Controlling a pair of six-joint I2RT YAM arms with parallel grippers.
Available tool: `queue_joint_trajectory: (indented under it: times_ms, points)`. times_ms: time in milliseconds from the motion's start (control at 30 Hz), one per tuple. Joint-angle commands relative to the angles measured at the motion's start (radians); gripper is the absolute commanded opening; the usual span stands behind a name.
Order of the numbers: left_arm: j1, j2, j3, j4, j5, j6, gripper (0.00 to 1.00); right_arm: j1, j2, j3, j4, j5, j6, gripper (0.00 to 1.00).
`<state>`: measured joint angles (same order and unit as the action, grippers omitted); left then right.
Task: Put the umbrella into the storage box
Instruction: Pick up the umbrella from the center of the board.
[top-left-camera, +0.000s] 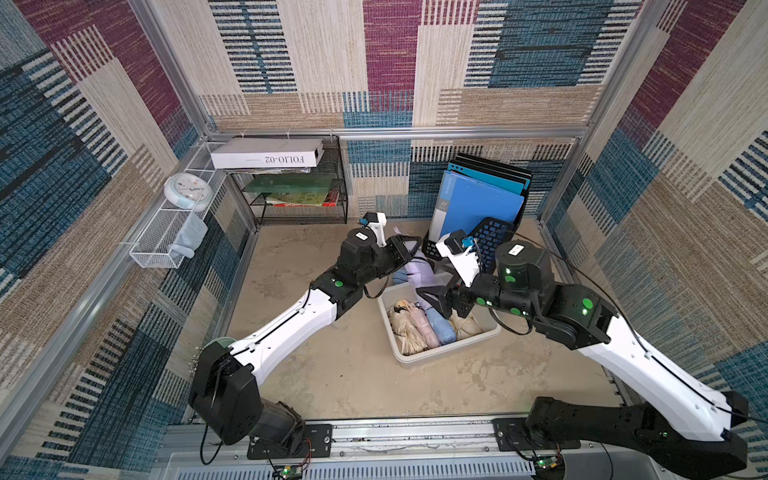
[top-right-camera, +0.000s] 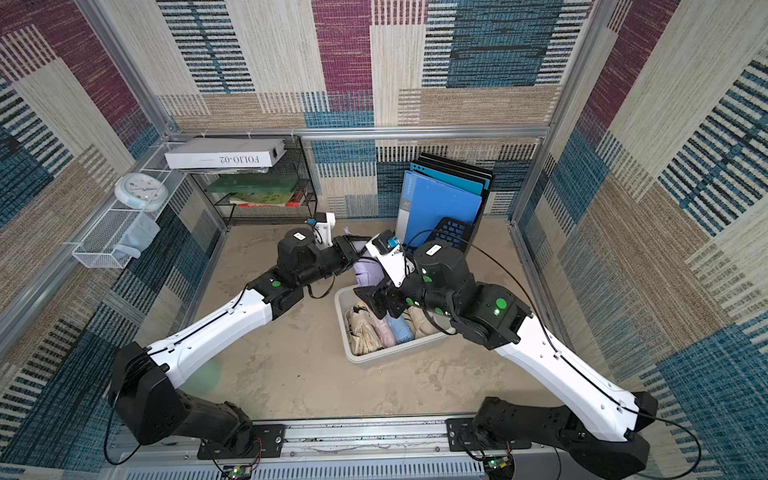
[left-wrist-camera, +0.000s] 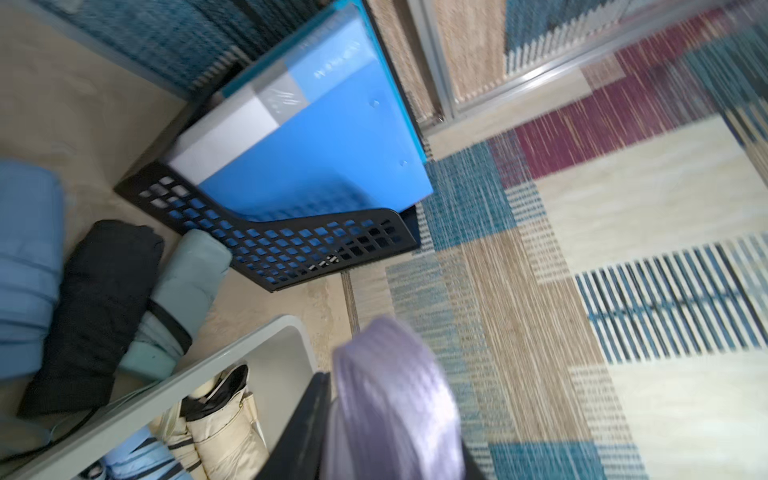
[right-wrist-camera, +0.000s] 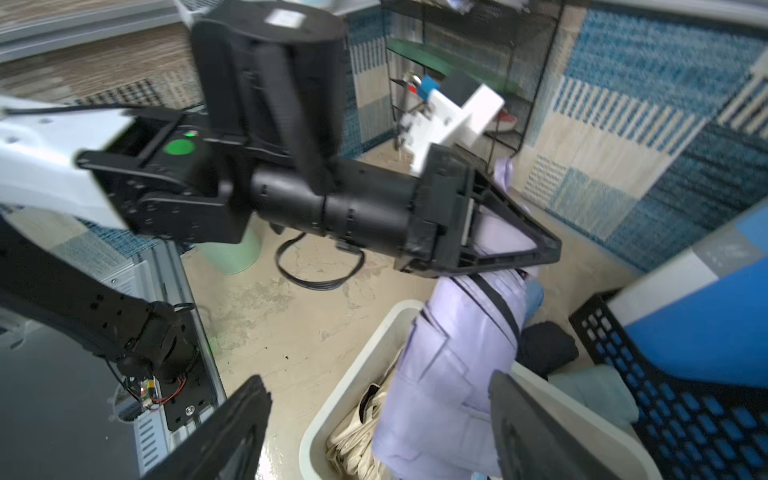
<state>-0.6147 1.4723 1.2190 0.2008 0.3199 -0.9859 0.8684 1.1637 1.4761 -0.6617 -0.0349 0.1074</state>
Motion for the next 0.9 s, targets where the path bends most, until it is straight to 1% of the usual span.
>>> queue_joint_trajectory:
  times_ms: [0, 67, 100, 133, 167, 300, 333, 367, 500, 667, 867]
  points:
    - [0.003, 0.002, 0.01, 0.174, 0.212, 0.165, 0.0, -0.1, 0.045, 0.046, -0.174, -0.159, 0.146, 0.87]
    - [0.003, -0.004, 0.0, 0.226, 0.251, 0.168, 0.0, -0.172, 0.053, 0.051, -0.177, -0.249, 0.156, 0.87]
    - [0.003, -0.007, -0.008, 0.252, 0.294, 0.166, 0.0, -0.207, 0.049, 0.048, -0.17, -0.287, 0.16, 0.88]
    - [0.003, -0.009, -0.014, 0.276, 0.313, 0.161, 0.0, -0.235, 0.044, 0.043, -0.162, -0.326, 0.159, 0.88]
    - [0.003, -0.01, -0.018, 0.301, 0.331, 0.156, 0.0, -0.263, 0.041, 0.033, -0.151, -0.385, 0.158, 0.88]
    - [0.003, 0.001, -0.024, 0.394, 0.393, 0.111, 0.0, -0.332, 0.031, -0.039, -0.057, -0.596, 0.186, 0.89]
    - [0.004, 0.004, -0.023, 0.401, 0.401, 0.102, 0.0, -0.34, 0.03, -0.056, -0.03, -0.632, 0.195, 0.88]
    - [0.001, 0.005, -0.022, 0.449, 0.407, 0.091, 0.0, -0.349, 0.027, -0.074, 0.01, -0.666, 0.21, 0.87]
    - [-0.005, 0.006, -0.022, 0.502, 0.422, 0.066, 0.0, -0.383, 0.011, -0.134, 0.165, -0.763, 0.277, 0.82]
    - [-0.014, 0.005, -0.02, 0.519, 0.417, 0.064, 0.0, -0.4, 0.01, -0.2, 0.375, -0.893, 0.376, 0.73]
    - [-0.019, 0.013, -0.012, 0.539, 0.399, 0.063, 0.0, -0.405, 0.028, -0.233, 0.478, -0.933, 0.424, 0.58]
